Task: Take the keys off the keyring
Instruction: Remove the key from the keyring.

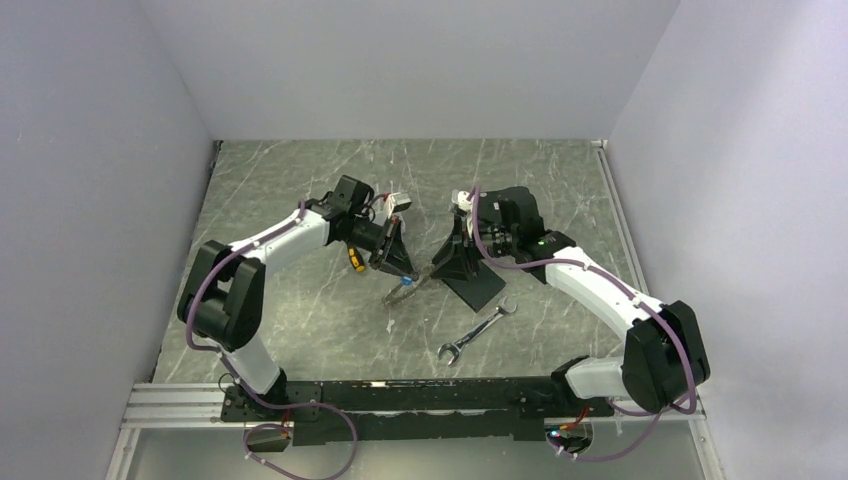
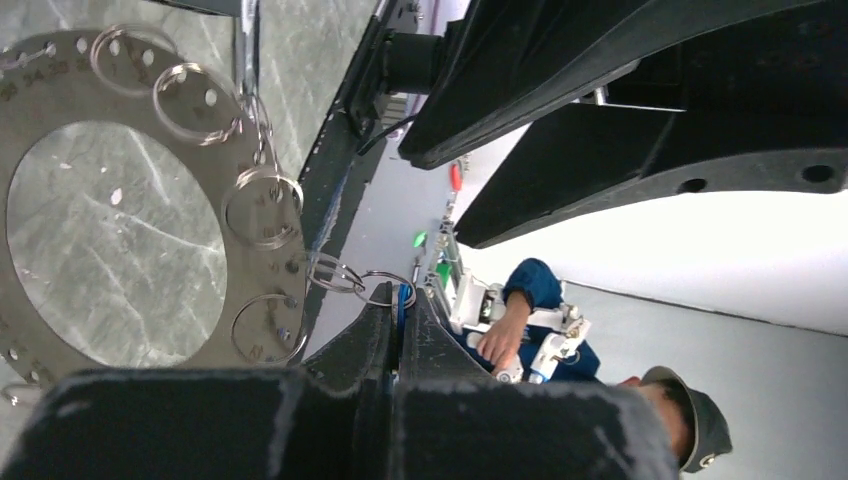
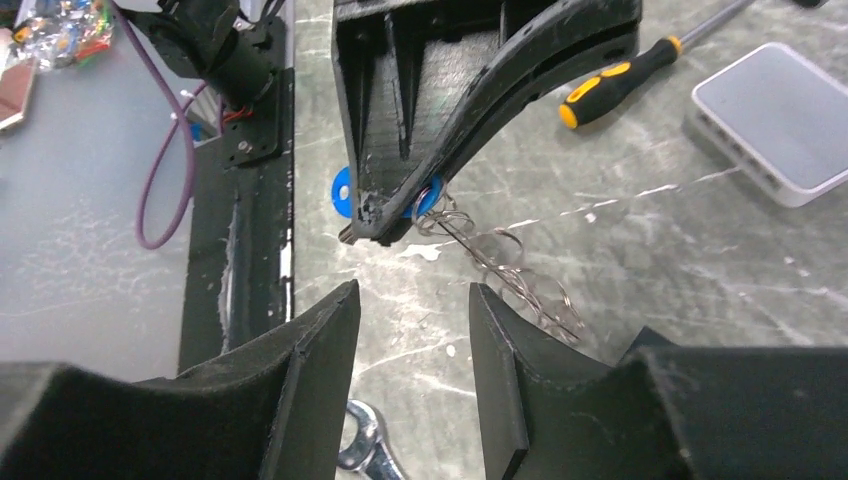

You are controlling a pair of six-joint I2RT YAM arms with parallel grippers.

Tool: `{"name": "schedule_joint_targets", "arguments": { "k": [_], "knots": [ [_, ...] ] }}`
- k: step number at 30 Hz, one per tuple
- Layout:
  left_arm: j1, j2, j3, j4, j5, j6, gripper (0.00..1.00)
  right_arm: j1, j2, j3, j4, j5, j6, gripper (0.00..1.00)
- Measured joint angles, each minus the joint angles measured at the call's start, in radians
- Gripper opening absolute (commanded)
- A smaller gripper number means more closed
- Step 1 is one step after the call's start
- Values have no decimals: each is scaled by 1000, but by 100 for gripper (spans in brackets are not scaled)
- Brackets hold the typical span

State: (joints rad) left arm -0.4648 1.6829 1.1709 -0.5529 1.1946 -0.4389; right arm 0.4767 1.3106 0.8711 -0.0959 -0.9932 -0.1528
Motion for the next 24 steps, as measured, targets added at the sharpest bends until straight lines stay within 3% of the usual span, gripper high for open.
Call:
{"name": "schedule_joint_targets", "arguments": {
  "k": [9, 17, 24],
  "knots": [
    [2, 0, -229, 520, 66, -478, 0, -1, -2, -8, -75, -12, -33, 43],
    [2, 50, -301, 1007, 51, -856, 0, -6, 19, -197, 191, -19, 43, 40],
    [-3, 69, -301, 1174, 30, -1001, 0, -11, 45, -251, 466, -27, 161, 42]
  ]
}}
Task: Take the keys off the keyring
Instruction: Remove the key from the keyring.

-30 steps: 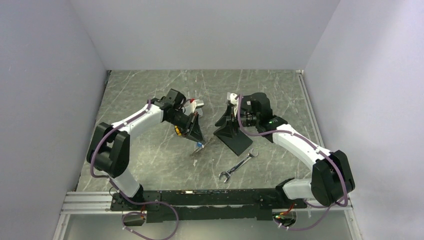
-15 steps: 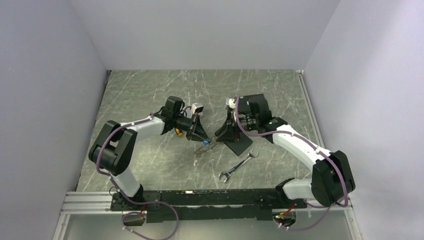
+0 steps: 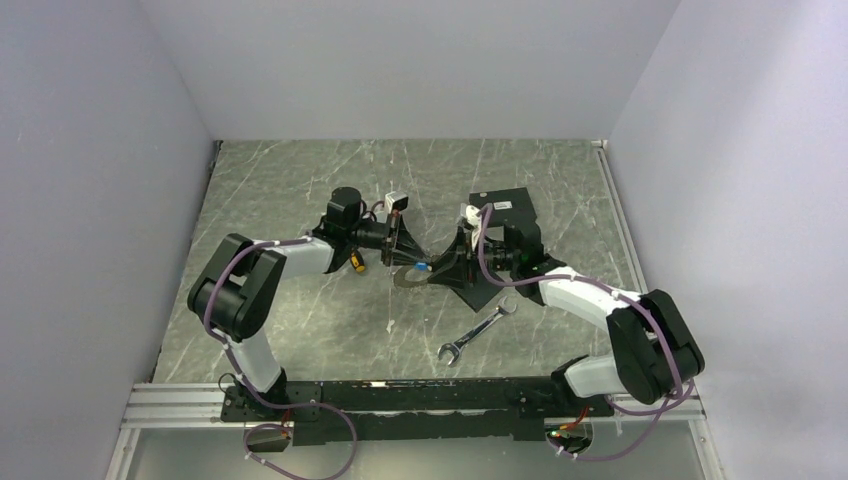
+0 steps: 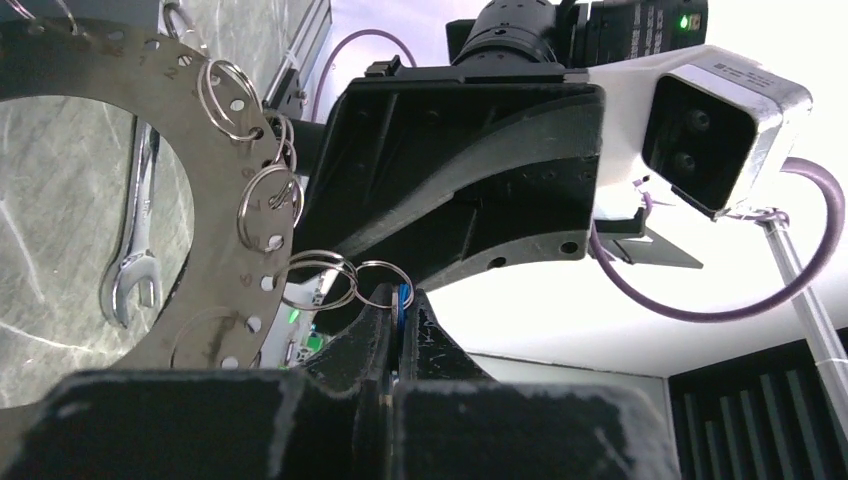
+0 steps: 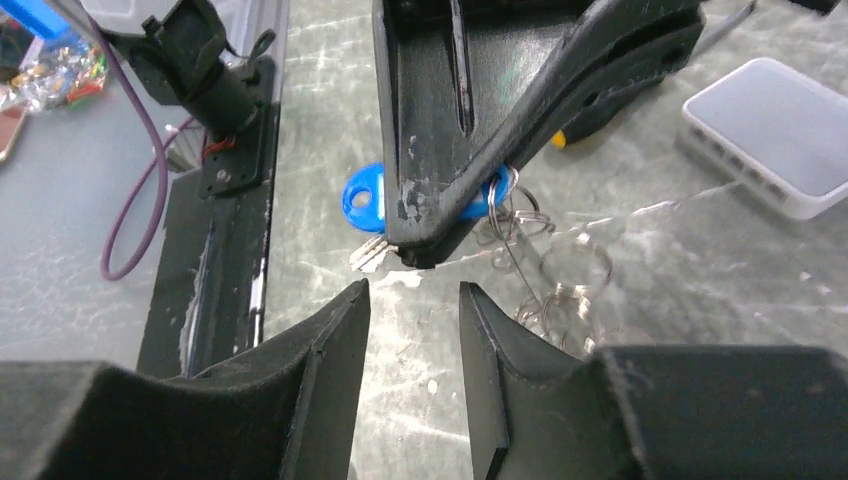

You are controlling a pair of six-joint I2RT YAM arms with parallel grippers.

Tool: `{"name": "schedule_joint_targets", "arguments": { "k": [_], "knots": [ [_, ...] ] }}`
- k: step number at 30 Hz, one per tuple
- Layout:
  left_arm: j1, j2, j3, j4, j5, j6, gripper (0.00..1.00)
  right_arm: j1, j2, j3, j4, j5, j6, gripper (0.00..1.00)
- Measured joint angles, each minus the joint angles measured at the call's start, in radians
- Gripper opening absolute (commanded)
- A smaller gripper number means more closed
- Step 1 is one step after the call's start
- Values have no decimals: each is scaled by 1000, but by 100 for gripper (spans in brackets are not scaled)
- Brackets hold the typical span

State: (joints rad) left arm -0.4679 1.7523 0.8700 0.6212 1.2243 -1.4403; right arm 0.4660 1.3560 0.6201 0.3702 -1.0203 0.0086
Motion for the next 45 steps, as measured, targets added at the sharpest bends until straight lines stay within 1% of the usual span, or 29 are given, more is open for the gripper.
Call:
{"name": "schedule_joint_targets", "arguments": {
  "k": [1, 4, 6, 11, 18, 23, 37, 41, 43, 45],
  "knots": [
    [-2, 0, 0, 9, -2, -11, 0, 0, 0, -8, 47, 1, 23, 42],
    [-7, 0, -3, 31, -18, -42, 0, -3, 2, -83, 263, 21, 127, 42],
    [-8, 0, -11, 47, -23, -53, 0, -5, 13, -126, 366, 36, 173, 42],
    [-8, 0, -24, 52, -37, -76, 0, -5, 42, -136, 485, 90, 210, 45],
    [5, -1, -24, 80, -48, -102, 0, 13, 65, -140, 552, 157, 236, 46],
    [5, -1, -25, 105, -52, -127, 0, 41, 95, -140, 576, 218, 237, 48],
    [11, -3, -30, 157, -97, -162, 0, 61, 156, -164, 760, 308, 238, 35],
    [12, -10, -31, 161, -98, -163, 0, 69, 163, -180, 820, 316, 226, 26],
    [12, -15, -32, 161, -97, -163, 0, 74, 163, -190, 852, 317, 209, 25],
    [11, -20, -33, 161, -97, -163, 0, 79, 163, -199, 877, 319, 189, 32]
  ]
}}
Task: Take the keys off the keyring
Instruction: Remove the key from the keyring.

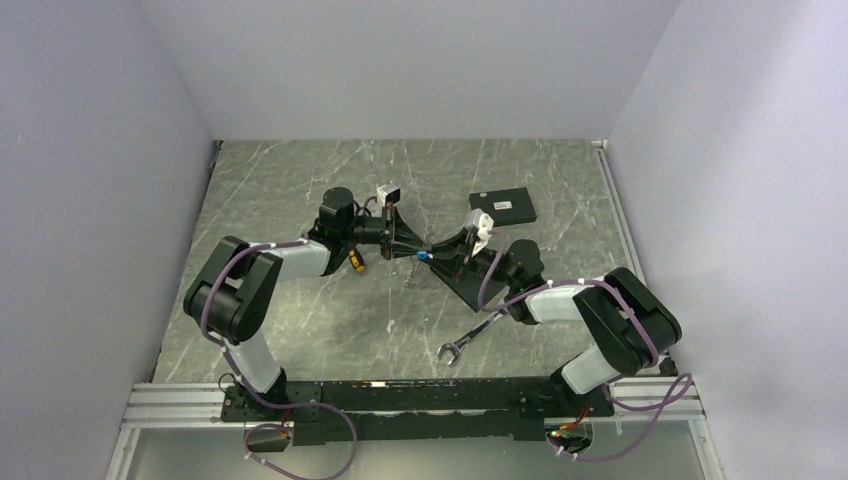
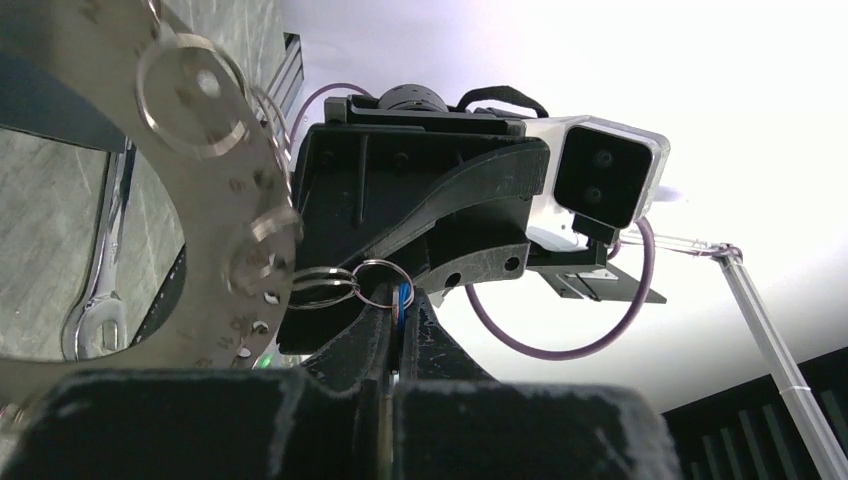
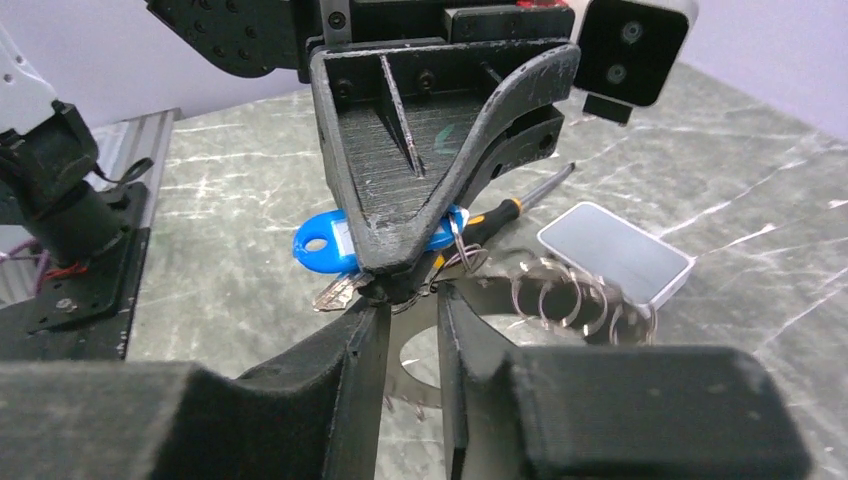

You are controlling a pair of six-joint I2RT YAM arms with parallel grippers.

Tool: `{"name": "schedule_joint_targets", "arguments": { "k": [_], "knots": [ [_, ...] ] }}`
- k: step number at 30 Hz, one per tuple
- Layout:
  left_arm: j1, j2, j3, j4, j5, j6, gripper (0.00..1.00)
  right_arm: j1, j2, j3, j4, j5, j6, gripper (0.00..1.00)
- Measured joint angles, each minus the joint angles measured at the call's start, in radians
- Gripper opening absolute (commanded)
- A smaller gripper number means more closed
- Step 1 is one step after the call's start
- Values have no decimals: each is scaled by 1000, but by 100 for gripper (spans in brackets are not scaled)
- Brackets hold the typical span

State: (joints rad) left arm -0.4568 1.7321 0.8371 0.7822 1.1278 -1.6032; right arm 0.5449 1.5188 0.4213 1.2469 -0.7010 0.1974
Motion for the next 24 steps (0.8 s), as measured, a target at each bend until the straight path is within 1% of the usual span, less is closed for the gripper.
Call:
{"name": "schedule_joint_targets", "arguments": {
  "k": [3, 9, 15, 17, 21, 24],
  "knots": [
    [-2, -7, -3, 8, 0, -6, 0, 1, 1, -8, 32, 18, -26, 33],
    [2, -9, -6, 27, -5, -15, 0, 17, 17, -12, 74, 69, -62, 31],
    [-3, -9, -20, 26, 3, -16, 0, 24, 42, -14, 119, 192, -78, 32],
    [-9, -9, -27, 24, 4, -17, 0, 24, 42, -14, 148, 218, -79, 34],
    [-11, -9, -27, 29, 13, -23, 0, 29, 57, -10, 201, 251, -94, 35],
    [-12, -9, -27, 26, 23, -33, 0, 33, 66, -2, 227, 254, -116, 37]
  ]
}}
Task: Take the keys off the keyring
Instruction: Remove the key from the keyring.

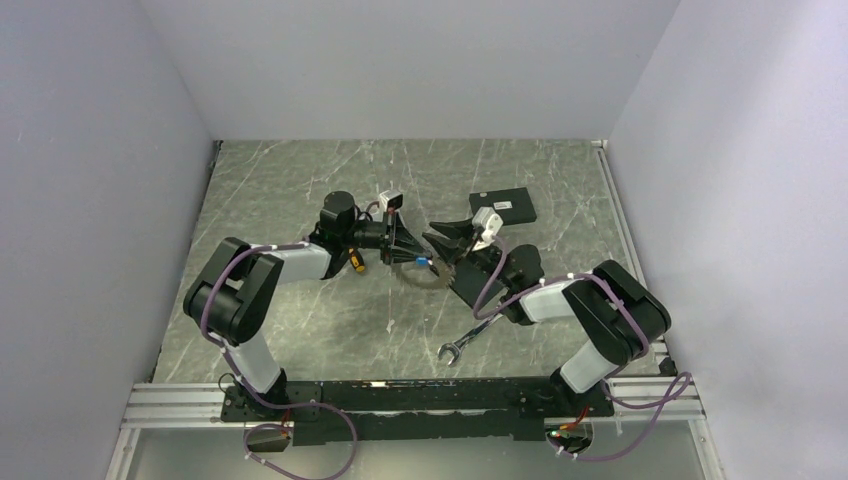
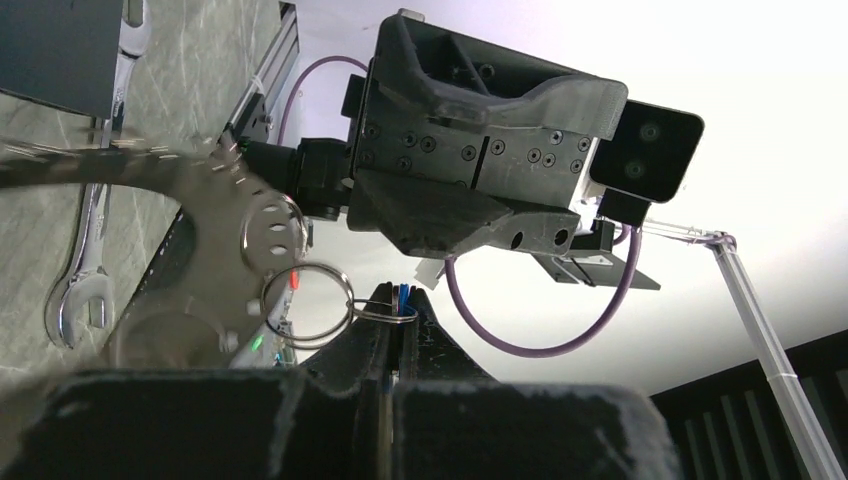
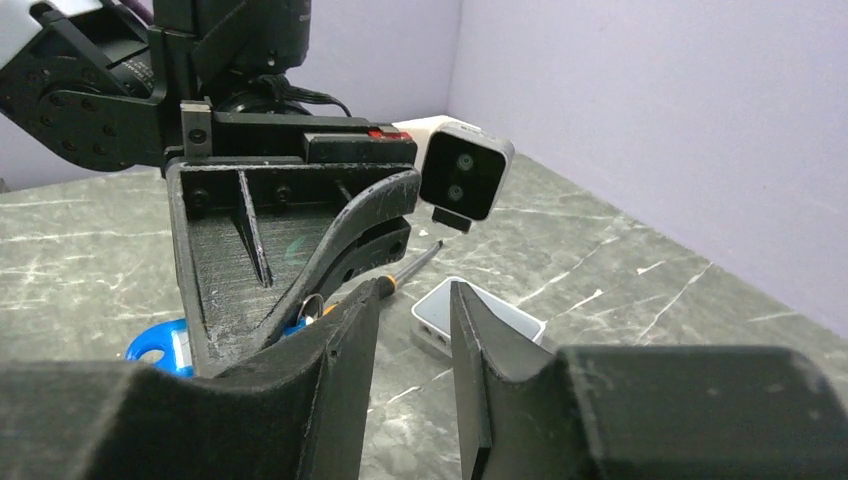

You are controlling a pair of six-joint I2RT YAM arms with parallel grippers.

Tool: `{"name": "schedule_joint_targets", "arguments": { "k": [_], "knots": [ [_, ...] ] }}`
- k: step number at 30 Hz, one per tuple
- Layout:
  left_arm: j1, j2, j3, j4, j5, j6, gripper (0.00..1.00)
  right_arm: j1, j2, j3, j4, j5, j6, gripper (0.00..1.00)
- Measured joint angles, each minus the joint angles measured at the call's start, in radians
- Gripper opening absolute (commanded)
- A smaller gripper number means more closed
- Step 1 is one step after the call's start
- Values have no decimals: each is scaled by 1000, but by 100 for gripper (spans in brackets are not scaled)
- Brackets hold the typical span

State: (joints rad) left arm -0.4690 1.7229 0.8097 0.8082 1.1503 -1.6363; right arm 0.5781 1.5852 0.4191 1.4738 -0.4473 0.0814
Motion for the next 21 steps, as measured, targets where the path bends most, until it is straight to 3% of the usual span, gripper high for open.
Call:
{"name": "schedule_joint_targets", "arguments": {
  "k": [5, 8, 14, 21],
  "knots": [
    [4, 0, 4, -25, 32, 21, 0, 2, 0, -3, 17, -34, -48, 39],
    [16, -4, 28, -131, 64, 126, 0, 1, -15, -34, 14, -73, -68, 44],
    [58, -11, 169, -697, 71, 621, 0, -17, -79, -72, -103, -208, -74, 56],
    [66, 50, 337, -1174, -56, 1159, 0, -50, -84, 33, -545, -381, -185, 63]
  ]
}}
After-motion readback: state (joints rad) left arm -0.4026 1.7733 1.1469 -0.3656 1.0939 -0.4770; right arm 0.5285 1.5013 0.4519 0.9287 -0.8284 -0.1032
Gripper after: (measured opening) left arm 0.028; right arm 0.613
